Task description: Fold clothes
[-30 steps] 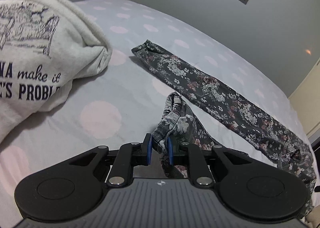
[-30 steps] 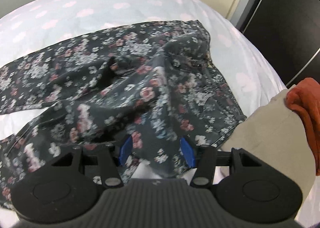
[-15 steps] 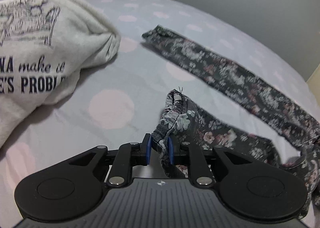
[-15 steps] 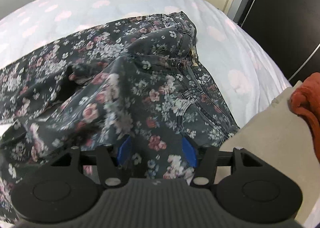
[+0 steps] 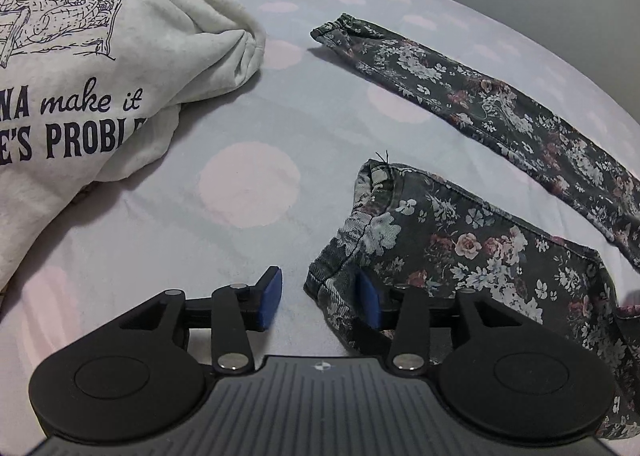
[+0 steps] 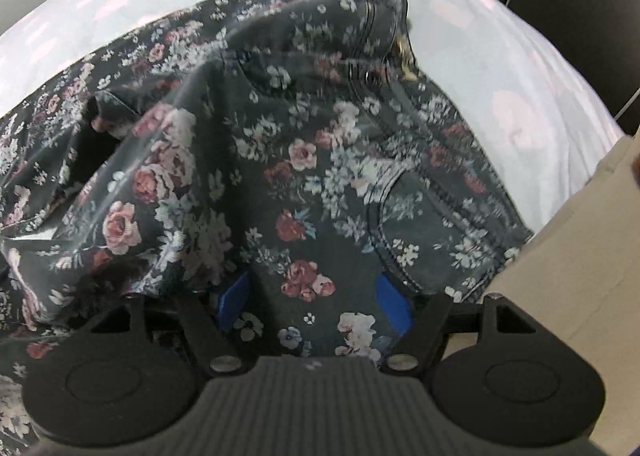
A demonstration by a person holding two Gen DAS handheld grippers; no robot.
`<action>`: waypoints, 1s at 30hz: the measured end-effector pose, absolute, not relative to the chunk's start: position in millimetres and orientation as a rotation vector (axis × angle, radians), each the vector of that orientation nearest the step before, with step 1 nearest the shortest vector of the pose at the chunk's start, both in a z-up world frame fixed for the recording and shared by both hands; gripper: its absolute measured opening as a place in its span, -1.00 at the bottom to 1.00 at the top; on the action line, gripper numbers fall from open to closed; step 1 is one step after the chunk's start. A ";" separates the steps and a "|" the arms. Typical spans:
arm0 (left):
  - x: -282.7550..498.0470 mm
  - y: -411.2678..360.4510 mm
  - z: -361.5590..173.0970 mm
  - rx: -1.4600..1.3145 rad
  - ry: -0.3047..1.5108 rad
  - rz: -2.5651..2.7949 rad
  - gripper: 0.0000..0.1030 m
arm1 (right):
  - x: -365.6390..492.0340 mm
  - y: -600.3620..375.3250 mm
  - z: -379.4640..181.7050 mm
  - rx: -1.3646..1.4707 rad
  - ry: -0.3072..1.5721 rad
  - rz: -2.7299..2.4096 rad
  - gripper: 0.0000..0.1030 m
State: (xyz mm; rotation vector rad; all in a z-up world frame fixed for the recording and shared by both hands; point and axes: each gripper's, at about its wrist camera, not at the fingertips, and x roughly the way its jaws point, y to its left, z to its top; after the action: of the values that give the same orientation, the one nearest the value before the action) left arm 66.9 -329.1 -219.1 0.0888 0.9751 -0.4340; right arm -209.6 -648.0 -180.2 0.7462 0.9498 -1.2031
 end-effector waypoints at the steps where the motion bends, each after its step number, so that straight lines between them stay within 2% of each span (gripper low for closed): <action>1: 67.0 -329.8 -219.5 0.092 0.975 -0.433 -0.21 | -210.5 -648.5 -183.3 0.752 0.948 -1.202 0.47; 7: 66.3 -331.7 -221.7 0.099 0.975 -0.434 -0.21 | -209.9 -652.3 -191.1 0.743 0.956 -1.189 0.57; 9: 66.1 -333.0 -222.2 0.096 0.973 -0.450 -0.36 | -208.3 -654.3 -192.2 0.733 0.966 -1.187 0.62; 13: 63.3 -338.2 -221.8 0.108 0.952 -0.476 -0.69 | -204.8 -653.4 -193.4 0.705 0.973 -1.183 0.58; 16: 61.4 -337.8 -219.5 0.098 0.938 -0.485 -0.74 | -202.8 -649.8 -190.7 0.656 0.971 -1.151 0.38; 17: 60.8 -336.9 -217.9 0.092 0.930 -0.486 -0.74 | -201.8 -648.3 -189.4 0.639 0.970 -1.142 0.21; 18: 59.9 -336.1 -215.8 0.088 0.919 -0.485 -0.75 | -201.1 -647.4 -187.7 0.625 0.966 -1.136 -0.08; 19: 58.8 -335.2 -213.2 0.084 0.906 -0.485 -0.75 | -200.9 -647.2 -185.6 0.615 0.958 -1.130 -0.21; 20: 57.4 -334.2 -210.2 0.080 0.892 -0.484 -0.75 | -200.9 -647.3 -183.4 0.612 0.953 -1.124 -0.54; 21: 56.1 -333.1 -207.0 0.076 0.878 -0.483 -0.75 | -201.3 -648.1 -181.3 0.618 0.950 -1.117 -0.78; 23: 54.1 -330.0 -200.4 0.072 0.852 -0.473 -0.76 | -202.3 -651.0 -177.3 0.633 0.946 -1.103 -0.89; 25: 54.8 -324.6 -194.0 0.069 0.838 -0.447 -0.76 | -202.9 -652.4 -175.2 0.645 0.943 -1.096 -0.88; 28: 63.1 -310.3 -186.7 0.039 0.853 -0.401 -0.76 | -205.3 -654.0 -171.1 0.669 0.924 -1.089 -0.70; 30: 68.9 -300.4 -182.6 0.029 0.861 -0.366 -0.76 | -207.0 -652.4 -166.5 0.677 0.897 -1.090 -0.16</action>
State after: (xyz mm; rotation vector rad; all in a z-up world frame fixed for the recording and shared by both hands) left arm 68.9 -300.4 -182.6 0.0292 0.8614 -0.3662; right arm -207.0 -652.4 -166.5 0.6774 0.8974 -1.0904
